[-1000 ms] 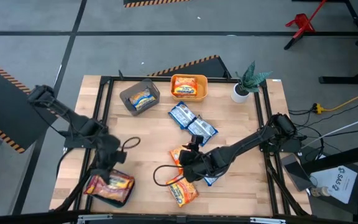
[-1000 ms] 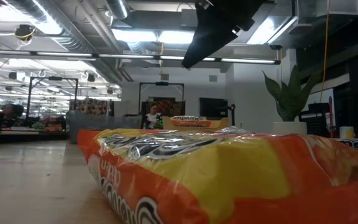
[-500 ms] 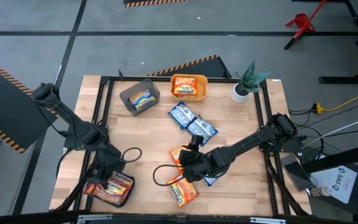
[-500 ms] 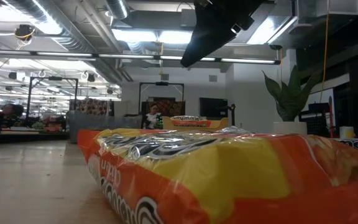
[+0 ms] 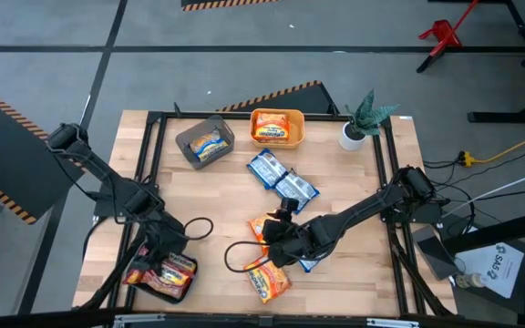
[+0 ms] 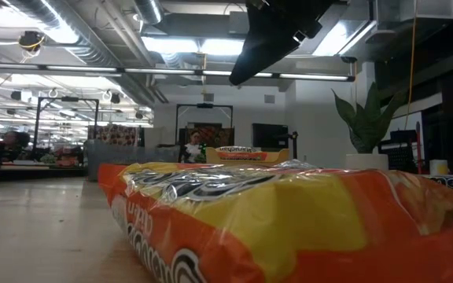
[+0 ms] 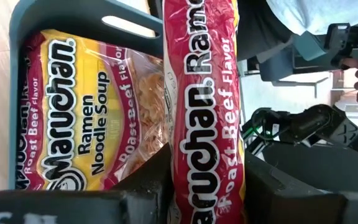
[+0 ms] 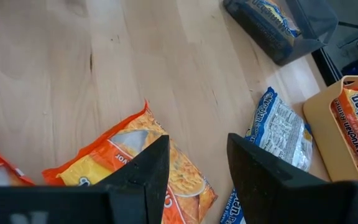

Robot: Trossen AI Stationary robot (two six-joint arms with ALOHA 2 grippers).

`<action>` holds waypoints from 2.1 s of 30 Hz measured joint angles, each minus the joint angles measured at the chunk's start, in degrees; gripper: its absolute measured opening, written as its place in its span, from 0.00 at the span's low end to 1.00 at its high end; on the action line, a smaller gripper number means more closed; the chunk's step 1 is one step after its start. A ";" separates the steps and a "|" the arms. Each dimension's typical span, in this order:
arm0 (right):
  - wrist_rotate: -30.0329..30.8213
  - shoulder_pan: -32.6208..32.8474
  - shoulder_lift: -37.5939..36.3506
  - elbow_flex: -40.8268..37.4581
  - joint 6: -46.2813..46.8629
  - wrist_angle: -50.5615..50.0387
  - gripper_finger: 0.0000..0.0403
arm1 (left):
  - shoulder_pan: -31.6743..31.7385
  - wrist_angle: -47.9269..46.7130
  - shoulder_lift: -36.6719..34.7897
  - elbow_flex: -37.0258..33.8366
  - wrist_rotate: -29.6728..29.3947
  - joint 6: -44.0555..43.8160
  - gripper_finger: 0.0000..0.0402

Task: Sort Maruchan noodles
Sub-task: Put the pack of red ramen noodle soup into the teal blue bin

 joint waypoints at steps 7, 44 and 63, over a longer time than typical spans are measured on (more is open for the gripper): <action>-0.02 0.00 0.02 0.02 0.00 -0.29 0.37 | -0.20 0.15 0.49 0.00 0.20 0.25 0.30; -3.93 0.02 0.02 0.04 -0.46 -0.47 0.37 | -0.33 0.37 4.20 -0.02 2.98 -1.23 0.31; -5.42 0.00 0.02 0.04 -0.48 -0.45 0.37 | -0.33 0.95 4.17 -0.02 -1.62 -3.53 0.31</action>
